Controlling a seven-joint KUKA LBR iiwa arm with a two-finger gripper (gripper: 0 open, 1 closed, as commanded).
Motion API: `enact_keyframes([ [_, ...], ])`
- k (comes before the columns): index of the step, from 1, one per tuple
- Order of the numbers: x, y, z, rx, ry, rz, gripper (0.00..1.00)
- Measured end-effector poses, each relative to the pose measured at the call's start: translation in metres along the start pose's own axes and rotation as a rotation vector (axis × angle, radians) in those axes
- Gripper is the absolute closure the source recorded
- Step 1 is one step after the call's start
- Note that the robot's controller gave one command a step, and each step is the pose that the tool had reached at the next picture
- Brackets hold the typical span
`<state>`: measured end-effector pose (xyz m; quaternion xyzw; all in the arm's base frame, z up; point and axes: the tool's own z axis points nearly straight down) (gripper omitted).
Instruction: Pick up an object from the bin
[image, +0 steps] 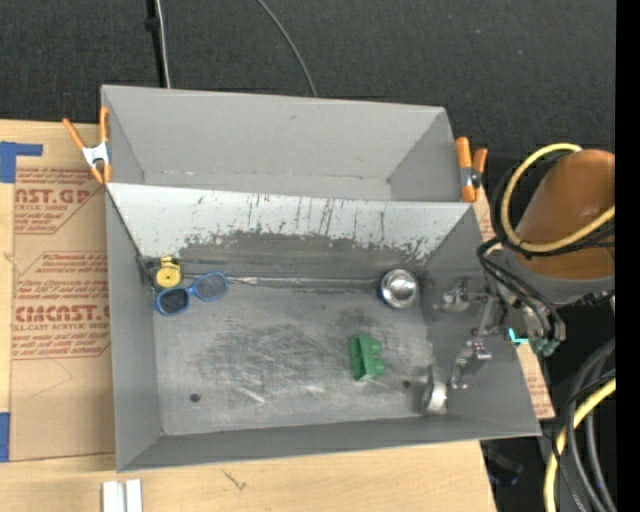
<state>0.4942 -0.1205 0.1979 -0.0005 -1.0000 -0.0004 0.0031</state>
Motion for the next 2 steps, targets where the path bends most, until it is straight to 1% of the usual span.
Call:
enact_keyframes([
  [1,0.006,-0.0224,0.1217,0.001,-0.008,-0.098,0.0],
  [2,0.0055,-0.0218,0.1175,0.001,-0.006,-0.1,1.0],
])
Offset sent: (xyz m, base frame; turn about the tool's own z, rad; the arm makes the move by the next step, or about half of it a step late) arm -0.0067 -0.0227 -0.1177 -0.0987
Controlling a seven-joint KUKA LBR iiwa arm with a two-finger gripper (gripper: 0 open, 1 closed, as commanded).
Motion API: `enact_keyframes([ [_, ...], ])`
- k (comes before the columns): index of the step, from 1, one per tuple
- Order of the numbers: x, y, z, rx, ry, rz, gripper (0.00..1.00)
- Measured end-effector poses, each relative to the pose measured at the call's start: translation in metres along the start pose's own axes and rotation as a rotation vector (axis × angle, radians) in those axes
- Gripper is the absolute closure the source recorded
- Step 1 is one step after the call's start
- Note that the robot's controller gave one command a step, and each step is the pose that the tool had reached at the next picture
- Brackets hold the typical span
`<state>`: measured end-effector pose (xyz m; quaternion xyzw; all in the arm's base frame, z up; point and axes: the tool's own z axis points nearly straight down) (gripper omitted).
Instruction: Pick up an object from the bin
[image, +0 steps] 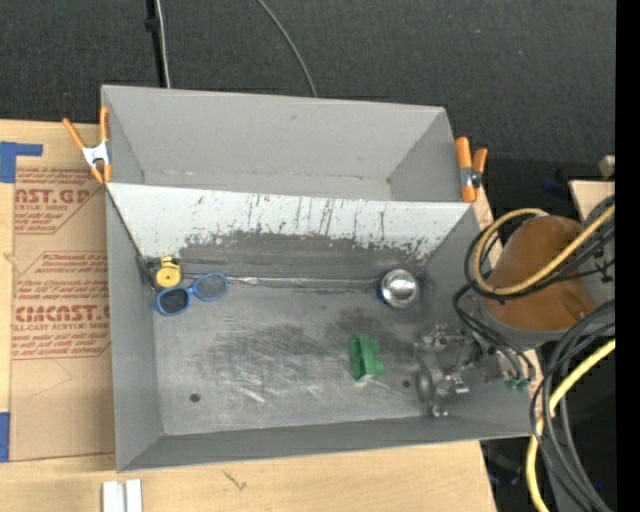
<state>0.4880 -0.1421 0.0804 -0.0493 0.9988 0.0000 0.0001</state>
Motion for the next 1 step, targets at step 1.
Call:
enact_keyframes([
  [1,-0.0004,0.0001,0.0004,0.0,-0.002,0.0,0.0],
])
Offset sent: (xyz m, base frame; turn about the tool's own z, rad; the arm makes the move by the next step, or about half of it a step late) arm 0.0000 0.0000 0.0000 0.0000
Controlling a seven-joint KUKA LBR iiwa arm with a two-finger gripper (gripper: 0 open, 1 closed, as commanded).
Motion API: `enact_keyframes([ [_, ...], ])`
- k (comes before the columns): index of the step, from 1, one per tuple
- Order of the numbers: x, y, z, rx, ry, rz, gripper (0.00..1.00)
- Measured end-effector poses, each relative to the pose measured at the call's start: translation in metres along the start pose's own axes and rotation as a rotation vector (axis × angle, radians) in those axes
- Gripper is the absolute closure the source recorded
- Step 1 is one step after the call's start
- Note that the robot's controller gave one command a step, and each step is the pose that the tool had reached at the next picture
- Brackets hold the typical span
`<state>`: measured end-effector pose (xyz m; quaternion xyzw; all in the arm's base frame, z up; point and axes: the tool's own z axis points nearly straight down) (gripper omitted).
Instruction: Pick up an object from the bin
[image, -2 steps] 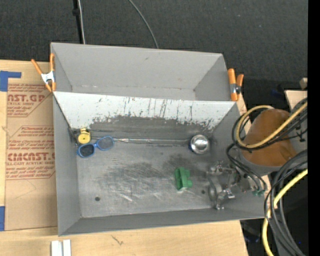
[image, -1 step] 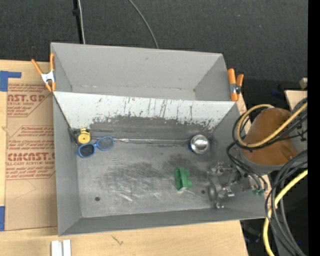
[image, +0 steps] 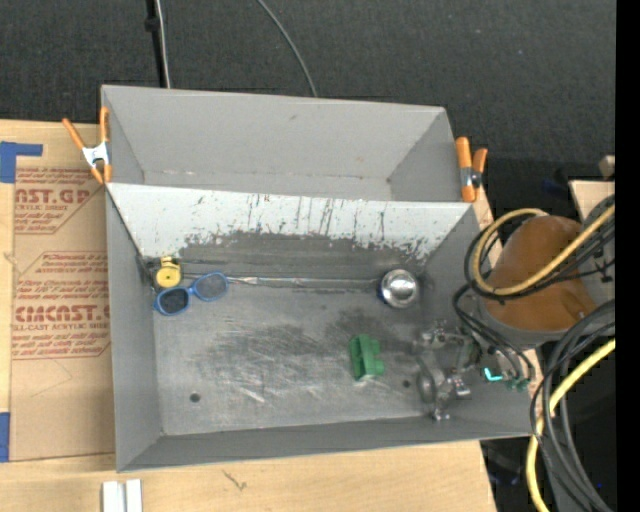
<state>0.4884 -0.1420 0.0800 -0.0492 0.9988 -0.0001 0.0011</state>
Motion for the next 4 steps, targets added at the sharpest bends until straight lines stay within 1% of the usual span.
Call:
enact_keyframes([
  [1,-0.024,0.081,0.008,0.002,-0.005,-0.175,0.0],
  [2,-0.023,0.08,0.006,0.001,-0.001,-0.172,1.0],
  [3,-0.032,0.096,-0.102,0.001,-0.007,-0.162,1.0],
  [4,-0.03,0.096,-0.097,0.0,0.001,-0.161,0.0],
])
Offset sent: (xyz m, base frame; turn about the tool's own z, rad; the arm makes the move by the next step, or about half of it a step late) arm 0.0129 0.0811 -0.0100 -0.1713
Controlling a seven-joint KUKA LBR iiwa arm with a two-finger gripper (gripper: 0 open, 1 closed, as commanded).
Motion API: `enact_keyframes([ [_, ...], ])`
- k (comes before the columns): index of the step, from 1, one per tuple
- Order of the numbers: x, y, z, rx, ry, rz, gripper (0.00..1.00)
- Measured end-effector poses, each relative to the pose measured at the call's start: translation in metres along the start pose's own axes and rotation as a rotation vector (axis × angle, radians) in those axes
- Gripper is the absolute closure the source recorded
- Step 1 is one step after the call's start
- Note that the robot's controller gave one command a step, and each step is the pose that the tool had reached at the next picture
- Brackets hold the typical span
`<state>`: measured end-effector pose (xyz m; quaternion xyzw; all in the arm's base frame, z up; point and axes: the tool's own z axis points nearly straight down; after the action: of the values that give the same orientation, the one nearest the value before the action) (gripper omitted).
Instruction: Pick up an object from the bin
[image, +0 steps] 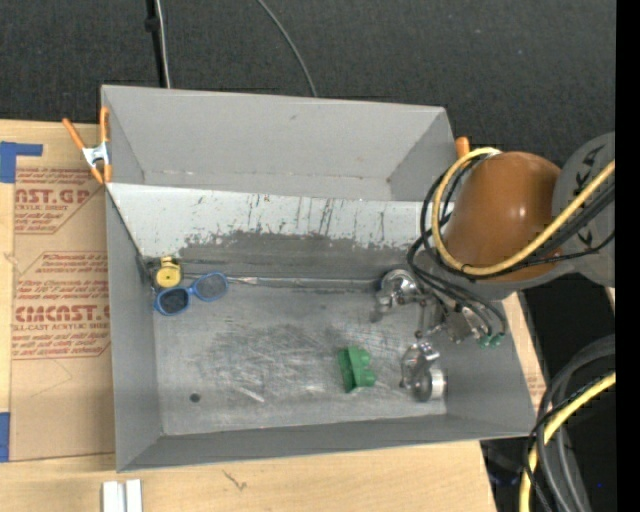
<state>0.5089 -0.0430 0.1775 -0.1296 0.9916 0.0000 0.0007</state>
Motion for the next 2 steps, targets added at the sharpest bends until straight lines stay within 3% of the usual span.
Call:
enact_keyframes([
  [1,0.005,0.043,0.105,0.003,-0.012,-0.398,0.0],
  [2,0.026,-0.023,0.1,0.003,-0.006,-0.525,0.0],
])
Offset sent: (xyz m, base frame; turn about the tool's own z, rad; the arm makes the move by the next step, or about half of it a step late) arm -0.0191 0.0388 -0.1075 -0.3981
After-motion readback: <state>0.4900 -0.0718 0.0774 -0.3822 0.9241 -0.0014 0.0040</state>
